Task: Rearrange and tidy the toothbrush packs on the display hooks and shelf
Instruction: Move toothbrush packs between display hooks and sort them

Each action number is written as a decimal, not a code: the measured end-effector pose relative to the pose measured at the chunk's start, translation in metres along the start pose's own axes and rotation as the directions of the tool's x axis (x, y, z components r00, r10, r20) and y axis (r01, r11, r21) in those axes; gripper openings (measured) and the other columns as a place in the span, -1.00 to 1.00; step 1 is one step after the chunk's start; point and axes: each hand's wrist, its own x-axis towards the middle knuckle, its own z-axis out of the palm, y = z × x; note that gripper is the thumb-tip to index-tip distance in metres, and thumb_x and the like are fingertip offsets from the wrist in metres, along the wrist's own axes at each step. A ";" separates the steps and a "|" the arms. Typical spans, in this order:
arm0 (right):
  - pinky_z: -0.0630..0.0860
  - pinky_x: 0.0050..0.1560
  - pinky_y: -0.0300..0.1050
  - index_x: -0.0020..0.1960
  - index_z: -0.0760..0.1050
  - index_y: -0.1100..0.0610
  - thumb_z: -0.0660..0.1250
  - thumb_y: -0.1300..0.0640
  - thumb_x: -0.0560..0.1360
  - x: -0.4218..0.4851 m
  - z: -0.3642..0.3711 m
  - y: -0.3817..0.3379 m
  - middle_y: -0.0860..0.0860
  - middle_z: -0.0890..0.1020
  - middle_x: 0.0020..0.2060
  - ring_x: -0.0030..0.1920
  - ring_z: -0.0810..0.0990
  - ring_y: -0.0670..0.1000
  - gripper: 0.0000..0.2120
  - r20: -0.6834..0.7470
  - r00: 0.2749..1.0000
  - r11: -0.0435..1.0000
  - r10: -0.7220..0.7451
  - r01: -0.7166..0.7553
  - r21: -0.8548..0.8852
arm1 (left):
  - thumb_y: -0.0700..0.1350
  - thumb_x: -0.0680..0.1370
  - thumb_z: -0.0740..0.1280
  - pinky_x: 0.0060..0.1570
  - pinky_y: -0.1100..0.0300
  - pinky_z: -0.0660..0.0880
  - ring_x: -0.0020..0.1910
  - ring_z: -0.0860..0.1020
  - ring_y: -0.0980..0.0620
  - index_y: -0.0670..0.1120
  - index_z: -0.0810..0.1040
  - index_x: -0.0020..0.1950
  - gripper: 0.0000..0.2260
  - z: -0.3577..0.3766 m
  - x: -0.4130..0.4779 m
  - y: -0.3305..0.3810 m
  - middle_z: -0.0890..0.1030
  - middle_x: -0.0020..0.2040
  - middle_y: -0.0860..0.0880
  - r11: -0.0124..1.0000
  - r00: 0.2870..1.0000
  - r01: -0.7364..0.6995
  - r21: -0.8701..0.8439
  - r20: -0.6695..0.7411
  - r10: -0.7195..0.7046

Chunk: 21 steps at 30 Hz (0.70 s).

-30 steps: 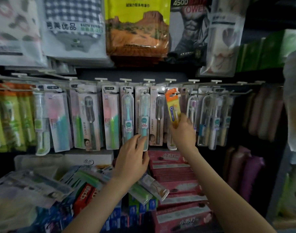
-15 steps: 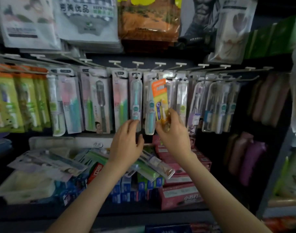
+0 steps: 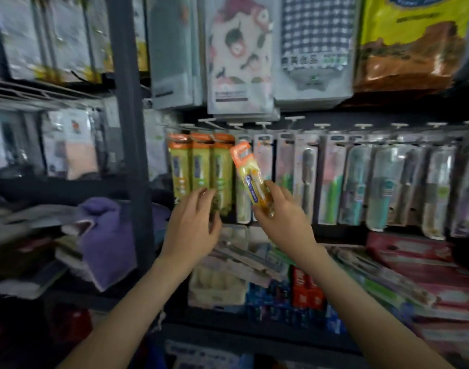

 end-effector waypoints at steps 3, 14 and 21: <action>0.49 -0.06 0.00 0.44 0.23 0.10 0.26 0.03 0.54 0.013 0.029 -0.028 0.09 0.46 0.17 0.12 0.48 0.14 -0.49 0.034 0.999 0.999 -0.011 0.013 -0.042 | -0.12 0.43 0.20 0.08 -0.01 0.42 0.07 0.51 -0.19 -0.23 0.52 0.18 -0.63 -0.018 -0.001 -0.055 0.55 0.12 -0.20 0.992 0.997 -0.050 0.118 -0.058 0.057; 0.47 0.05 0.04 0.47 0.17 0.20 0.18 0.06 0.58 0.063 0.076 -0.039 0.17 0.45 0.22 0.19 0.44 0.17 -0.49 -0.023 0.994 0.924 0.111 -0.112 -0.367 | -0.13 0.44 0.26 0.33 -0.14 0.16 0.33 0.35 -0.15 -0.17 0.55 0.17 -0.67 0.000 0.034 -0.120 0.49 0.29 -0.21 0.946 0.978 -0.145 0.291 -0.106 0.182; 0.48 -0.01 -0.01 0.43 0.17 0.28 0.15 0.04 0.59 0.081 0.102 -0.046 0.19 0.43 0.24 0.20 0.42 0.17 -0.49 -0.072 0.977 0.933 0.199 -0.211 -0.292 | -0.11 0.42 0.33 0.35 -0.11 0.12 0.31 0.37 -0.06 -0.16 0.59 0.11 -0.71 0.015 0.037 -0.127 0.52 0.29 -0.13 0.928 0.967 -0.129 0.350 -0.163 0.196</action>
